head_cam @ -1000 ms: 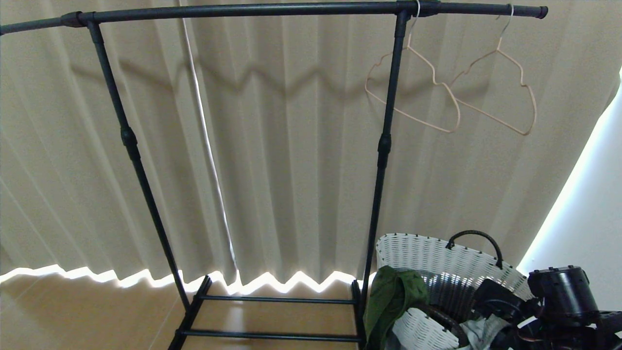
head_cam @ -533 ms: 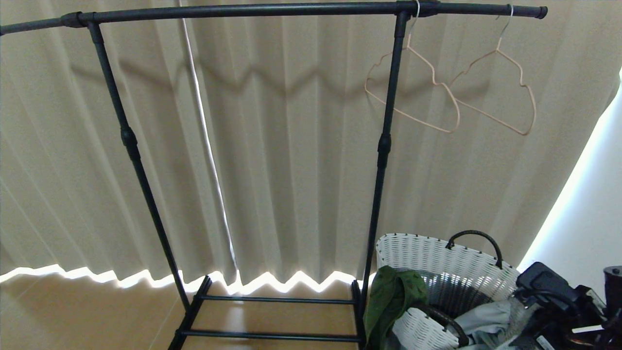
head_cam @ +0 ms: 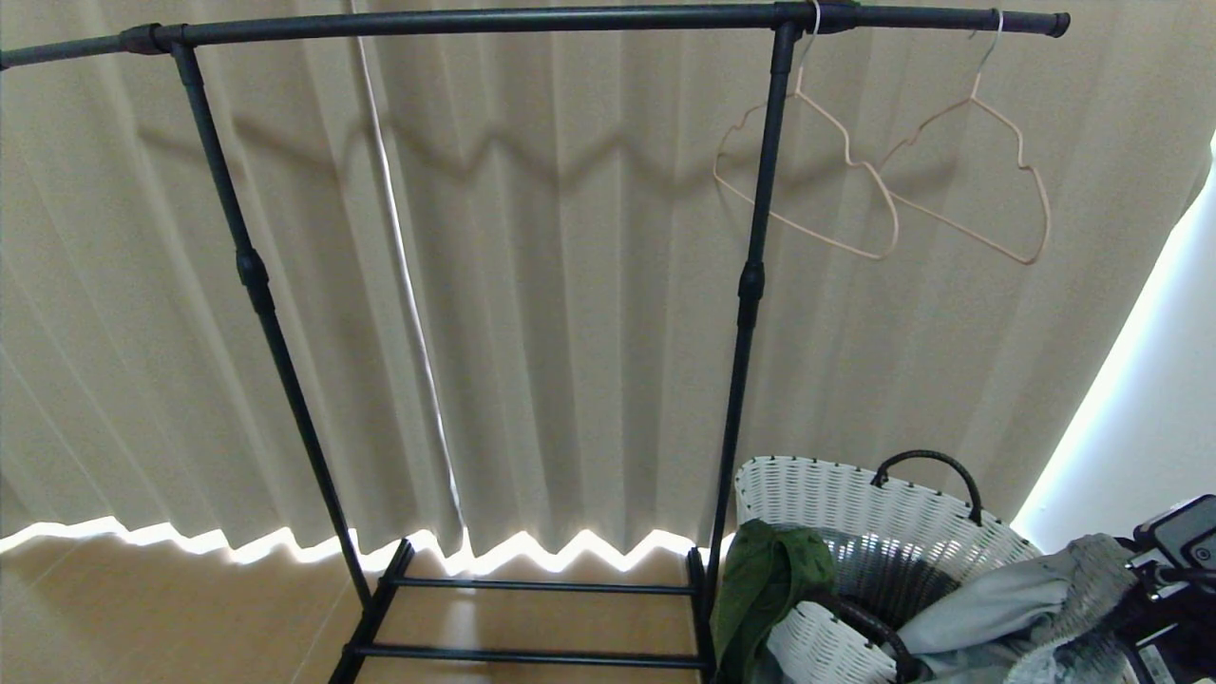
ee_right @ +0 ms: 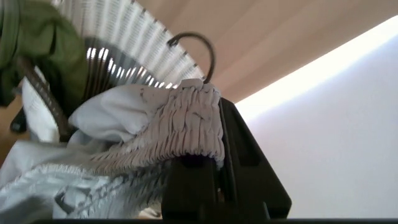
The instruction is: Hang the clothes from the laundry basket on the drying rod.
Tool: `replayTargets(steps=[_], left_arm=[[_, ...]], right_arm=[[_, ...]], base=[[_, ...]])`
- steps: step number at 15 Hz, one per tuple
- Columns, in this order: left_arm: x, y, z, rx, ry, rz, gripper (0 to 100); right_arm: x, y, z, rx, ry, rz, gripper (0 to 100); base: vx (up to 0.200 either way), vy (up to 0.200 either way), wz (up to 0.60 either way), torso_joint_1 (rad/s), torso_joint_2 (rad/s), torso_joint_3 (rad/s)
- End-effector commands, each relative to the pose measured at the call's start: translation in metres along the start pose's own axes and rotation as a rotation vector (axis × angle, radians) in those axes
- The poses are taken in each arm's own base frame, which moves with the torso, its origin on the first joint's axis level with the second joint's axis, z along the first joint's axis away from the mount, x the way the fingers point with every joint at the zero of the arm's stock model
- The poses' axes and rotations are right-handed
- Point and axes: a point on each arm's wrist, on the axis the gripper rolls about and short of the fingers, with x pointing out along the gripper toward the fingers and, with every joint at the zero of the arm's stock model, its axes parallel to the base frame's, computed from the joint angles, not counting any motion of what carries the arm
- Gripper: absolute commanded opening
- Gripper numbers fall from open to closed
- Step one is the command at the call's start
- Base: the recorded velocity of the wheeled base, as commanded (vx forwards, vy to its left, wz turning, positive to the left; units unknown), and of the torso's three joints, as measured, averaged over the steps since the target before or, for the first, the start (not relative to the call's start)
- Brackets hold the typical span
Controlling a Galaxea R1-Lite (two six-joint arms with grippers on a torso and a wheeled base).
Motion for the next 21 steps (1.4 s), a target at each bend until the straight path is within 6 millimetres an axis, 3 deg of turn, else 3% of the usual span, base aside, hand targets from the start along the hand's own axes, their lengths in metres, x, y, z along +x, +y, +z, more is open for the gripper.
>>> replayTargets(steps=[1, 3, 12, 21], left_arm=[[0.0000, 0.0000, 0.0000, -0.001, 0.000, 0.000, 100], [0.0000, 0.0001, 0.0000, -0.002, 0.000, 0.004, 100], [0.0000, 0.0001, 0.0000, -0.002, 0.000, 0.004, 100], [0.0000, 0.0001, 0.0000, -0.002, 0.000, 0.004, 100]], right_arm=[[-0.0061, -0.0021, 0.0006, 0.008, -0.030, -0.018, 0], [-0.0064, -0.0015, -0.0004, 0.008, -0.028, -0.017, 0], [-0.0061, -0.0013, -0.0006, 0.007, -0.026, -0.014, 0], [-0.0063, -0.0009, -0.0013, 0.006, -0.025, -0.010, 0]], base=[[0.000, 0.000, 0.00, 0.000, 0.00, 0.000], [0.000, 0.000, 0.00, 0.000, 0.00, 0.000], [-0.200, 0.000, 0.00, 0.002, 0.00, 0.002], [0.000, 0.000, 0.00, 0.000, 0.00, 0.000]])
